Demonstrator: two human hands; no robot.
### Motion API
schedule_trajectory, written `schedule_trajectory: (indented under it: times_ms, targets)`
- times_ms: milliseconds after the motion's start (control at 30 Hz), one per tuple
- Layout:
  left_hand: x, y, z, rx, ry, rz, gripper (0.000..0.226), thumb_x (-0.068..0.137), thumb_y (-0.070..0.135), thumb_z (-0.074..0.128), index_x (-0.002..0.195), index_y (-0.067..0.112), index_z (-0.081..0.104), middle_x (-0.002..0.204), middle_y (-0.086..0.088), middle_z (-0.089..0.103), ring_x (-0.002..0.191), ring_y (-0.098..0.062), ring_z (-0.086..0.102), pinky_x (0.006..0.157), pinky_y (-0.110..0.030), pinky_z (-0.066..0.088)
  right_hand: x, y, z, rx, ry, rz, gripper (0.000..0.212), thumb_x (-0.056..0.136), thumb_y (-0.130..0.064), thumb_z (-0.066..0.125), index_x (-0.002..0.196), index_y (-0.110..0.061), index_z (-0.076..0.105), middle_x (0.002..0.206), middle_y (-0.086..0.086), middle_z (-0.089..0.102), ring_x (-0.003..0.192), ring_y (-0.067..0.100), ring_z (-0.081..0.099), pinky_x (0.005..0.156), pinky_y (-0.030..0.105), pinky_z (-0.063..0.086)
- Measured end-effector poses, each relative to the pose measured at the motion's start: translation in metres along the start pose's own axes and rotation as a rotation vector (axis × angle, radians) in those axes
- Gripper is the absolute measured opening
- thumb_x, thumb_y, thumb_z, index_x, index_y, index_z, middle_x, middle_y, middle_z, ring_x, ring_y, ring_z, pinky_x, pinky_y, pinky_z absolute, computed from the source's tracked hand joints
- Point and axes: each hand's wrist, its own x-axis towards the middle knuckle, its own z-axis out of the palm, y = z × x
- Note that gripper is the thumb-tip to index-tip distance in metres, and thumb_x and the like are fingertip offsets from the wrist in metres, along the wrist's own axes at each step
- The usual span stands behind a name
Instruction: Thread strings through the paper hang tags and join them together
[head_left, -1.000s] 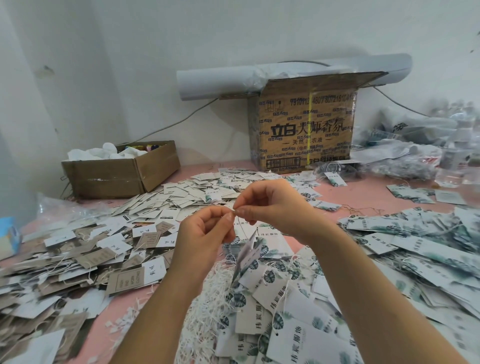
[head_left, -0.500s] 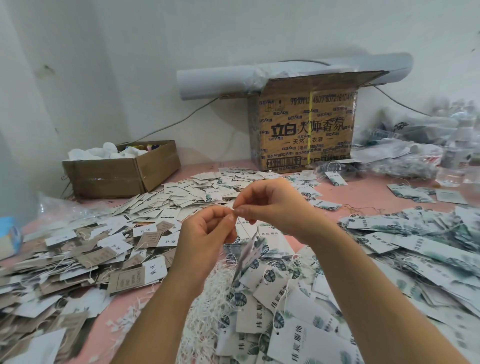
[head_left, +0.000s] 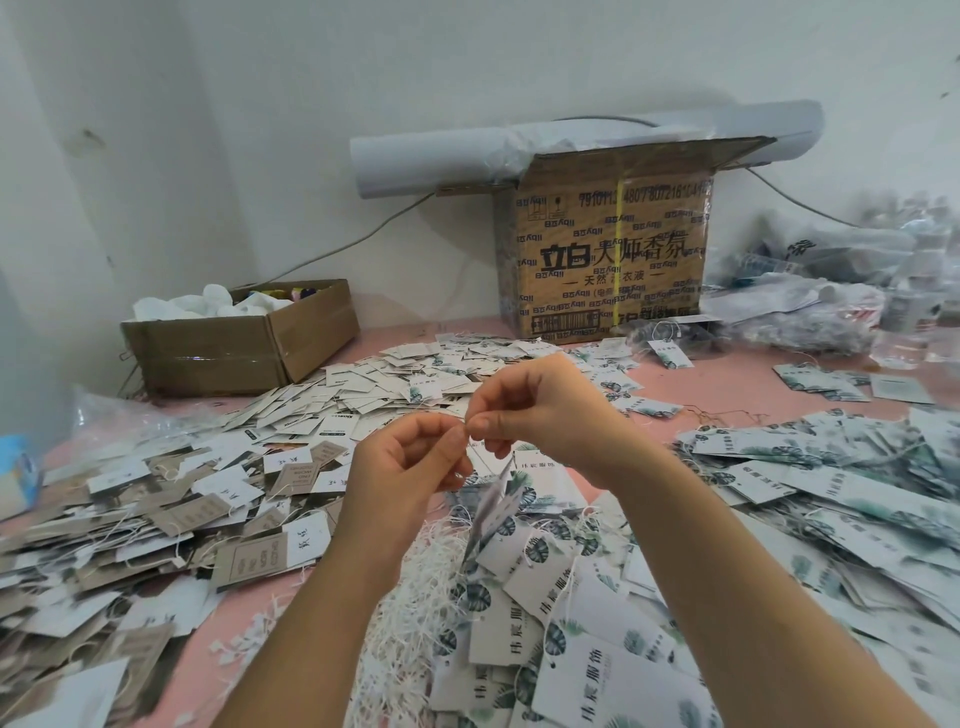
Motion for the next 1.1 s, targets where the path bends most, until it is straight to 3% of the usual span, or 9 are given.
schedule_trajectory:
  times_ms: [200, 400, 500, 567, 667, 733, 833, 933, 1100]
  targets:
    - [0.002, -0.001, -0.003, -0.035, 0.016, 0.012, 0.023, 0.065, 0.025, 0.066, 0.084, 0.012, 0.064, 0.063, 0.003, 0.069, 0.058, -0.005, 0.061, 0.054, -0.017, 0.051, -0.001, -0.003, 0.003, 0.066, -0.042, 0.010, 0.016, 0.079, 0.005, 0.065, 0.071, -0.009, 0.067, 0.056, -0.003, 0.063, 0.050, 0.008, 0.057, 0.053, 0.020, 0.050]
    - [0.003, -0.007, 0.003, 0.092, 0.024, -0.029, 0.034, 0.075, 0.046, 0.054, 0.089, 0.017, 0.063, 0.072, 0.010, 0.066, 0.061, -0.001, 0.056, 0.058, -0.016, 0.049, 0.002, -0.003, 0.013, -0.003, -0.023, 0.028, 0.023, 0.091, 0.003, 0.051, 0.073, -0.011, 0.054, 0.057, -0.001, 0.055, 0.049, 0.007, 0.051, 0.050, 0.019, 0.046]
    - [0.000, -0.011, 0.002, 0.215, -0.088, -0.066, 0.051, 0.065, 0.069, 0.046, 0.095, 0.029, 0.056, 0.091, 0.010, 0.064, 0.070, -0.001, 0.058, 0.062, -0.015, 0.048, 0.003, -0.003, 0.015, -0.013, 0.068, -0.003, 0.024, 0.092, 0.003, 0.048, 0.073, -0.011, 0.051, 0.058, -0.001, 0.055, 0.047, 0.005, 0.051, 0.050, 0.017, 0.046]
    - [-0.001, -0.011, 0.001, 0.373, -0.180, -0.092, 0.058, 0.056, 0.072, 0.054, 0.102, 0.038, 0.048, 0.099, 0.014, 0.058, 0.072, 0.009, 0.058, 0.060, -0.011, 0.045, 0.004, -0.003, 0.014, -0.005, 0.141, -0.034, 0.022, 0.092, 0.004, 0.048, 0.074, -0.010, 0.051, 0.061, 0.002, 0.056, 0.048, 0.005, 0.052, 0.051, 0.017, 0.046]
    - [0.001, -0.020, -0.001, 0.612, -0.160, -0.046, 0.035, 0.071, 0.049, 0.071, 0.096, 0.038, 0.049, 0.093, 0.017, 0.059, 0.076, 0.002, 0.058, 0.061, -0.015, 0.043, 0.004, -0.004, 0.013, 0.041, 0.215, -0.073, 0.018, 0.091, 0.003, 0.050, 0.077, -0.009, 0.053, 0.065, 0.004, 0.060, 0.053, 0.007, 0.055, 0.054, 0.019, 0.049]
    - [0.004, -0.023, -0.003, 0.698, -0.058, 0.030, 0.016, 0.084, 0.028, 0.067, 0.081, 0.033, 0.052, 0.083, 0.014, 0.062, 0.074, -0.004, 0.058, 0.057, -0.014, 0.042, 0.004, -0.003, 0.013, 0.064, 0.241, -0.090, 0.016, 0.091, 0.002, 0.051, 0.079, -0.009, 0.054, 0.066, 0.004, 0.061, 0.056, 0.009, 0.056, 0.056, 0.022, 0.050]
    - [0.005, -0.018, -0.007, 0.654, 0.068, 0.128, 0.021, 0.086, 0.023, 0.064, 0.073, 0.035, 0.053, 0.077, 0.014, 0.061, 0.066, 0.000, 0.057, 0.048, -0.009, 0.042, 0.004, -0.003, 0.011, 0.080, 0.307, -0.092, 0.011, 0.090, -0.001, 0.054, 0.081, -0.007, 0.055, 0.067, 0.004, 0.062, 0.057, 0.011, 0.056, 0.057, 0.022, 0.049]
    - [0.005, -0.007, -0.008, 0.535, 0.141, 0.182, 0.010, 0.081, 0.033, 0.065, 0.076, 0.036, 0.057, 0.073, 0.013, 0.064, 0.066, 0.003, 0.056, 0.048, -0.010, 0.041, 0.005, -0.001, 0.008, 0.036, 0.372, -0.056, 0.012, 0.088, 0.000, 0.056, 0.082, -0.009, 0.057, 0.068, 0.003, 0.062, 0.054, 0.002, 0.055, 0.055, 0.016, 0.045]
    - [0.002, 0.000, -0.009, 0.296, 0.160, 0.160, 0.016, 0.069, 0.043, 0.064, 0.078, 0.030, 0.063, 0.063, 0.014, 0.065, 0.051, 0.005, 0.053, 0.041, -0.013, 0.039, 0.005, 0.003, 0.012, -0.190, 0.241, 0.053, 0.018, 0.087, -0.003, 0.059, 0.077, -0.018, 0.060, 0.067, -0.005, 0.062, 0.055, -0.002, 0.053, 0.055, 0.014, 0.044]
